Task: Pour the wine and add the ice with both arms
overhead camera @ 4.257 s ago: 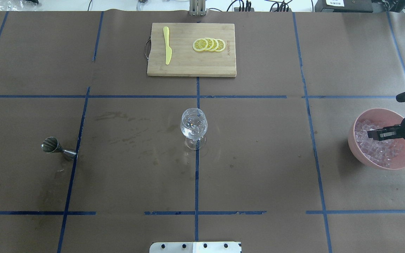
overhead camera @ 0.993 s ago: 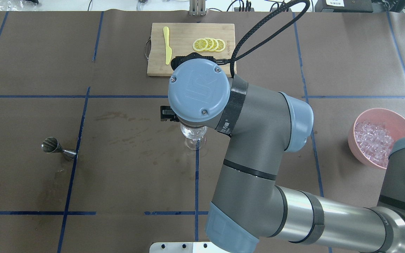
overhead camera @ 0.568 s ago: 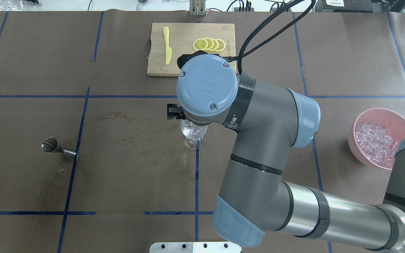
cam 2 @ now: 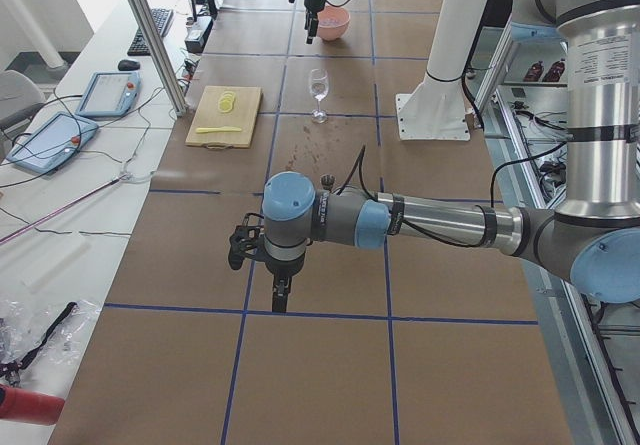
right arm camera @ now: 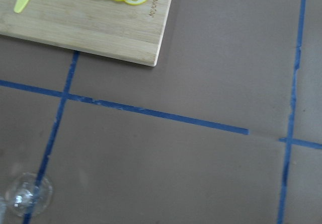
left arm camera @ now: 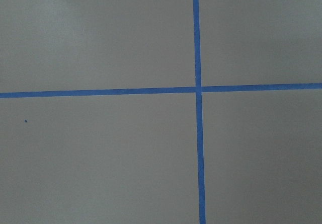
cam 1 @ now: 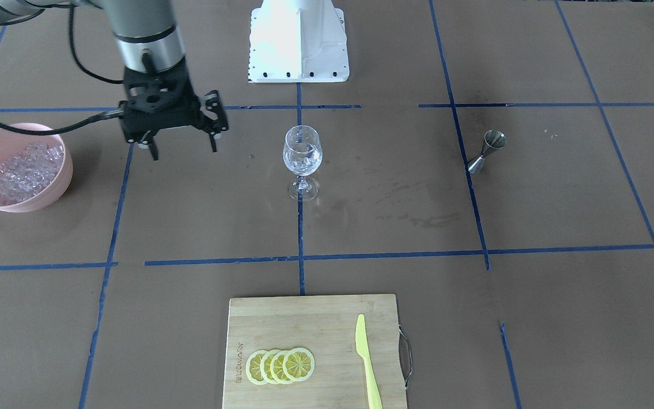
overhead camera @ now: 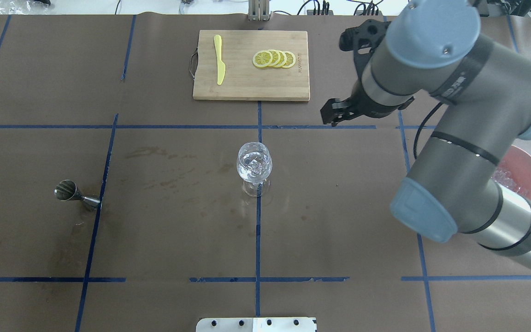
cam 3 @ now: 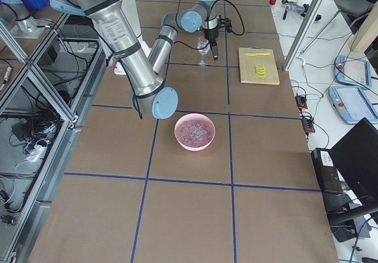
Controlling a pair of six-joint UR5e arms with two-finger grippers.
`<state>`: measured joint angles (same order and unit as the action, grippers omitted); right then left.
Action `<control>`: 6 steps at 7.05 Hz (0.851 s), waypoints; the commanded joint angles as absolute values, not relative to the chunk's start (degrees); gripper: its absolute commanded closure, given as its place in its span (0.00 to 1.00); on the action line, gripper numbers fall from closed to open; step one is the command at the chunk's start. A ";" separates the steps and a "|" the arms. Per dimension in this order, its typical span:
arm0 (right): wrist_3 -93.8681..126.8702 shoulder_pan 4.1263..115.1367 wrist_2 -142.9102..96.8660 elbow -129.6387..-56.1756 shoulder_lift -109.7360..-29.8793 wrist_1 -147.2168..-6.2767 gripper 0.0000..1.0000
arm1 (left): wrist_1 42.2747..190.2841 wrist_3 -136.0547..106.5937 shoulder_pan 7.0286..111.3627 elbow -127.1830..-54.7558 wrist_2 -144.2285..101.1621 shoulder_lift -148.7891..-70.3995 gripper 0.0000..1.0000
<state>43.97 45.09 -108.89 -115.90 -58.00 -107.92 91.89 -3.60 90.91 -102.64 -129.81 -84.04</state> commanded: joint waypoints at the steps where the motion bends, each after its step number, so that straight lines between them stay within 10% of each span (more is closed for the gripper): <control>1: 24.42 57.08 -117.12 -115.41 -66.59 -107.84 0.00 | 91.67 3.71 90.70 -102.48 -129.81 -83.59 0.00; 6: -7.25 78.09 -131.03 -106.54 -78.62 -107.84 0.00 | 84.11 19.87 91.49 -103.97 -130.69 -79.19 0.00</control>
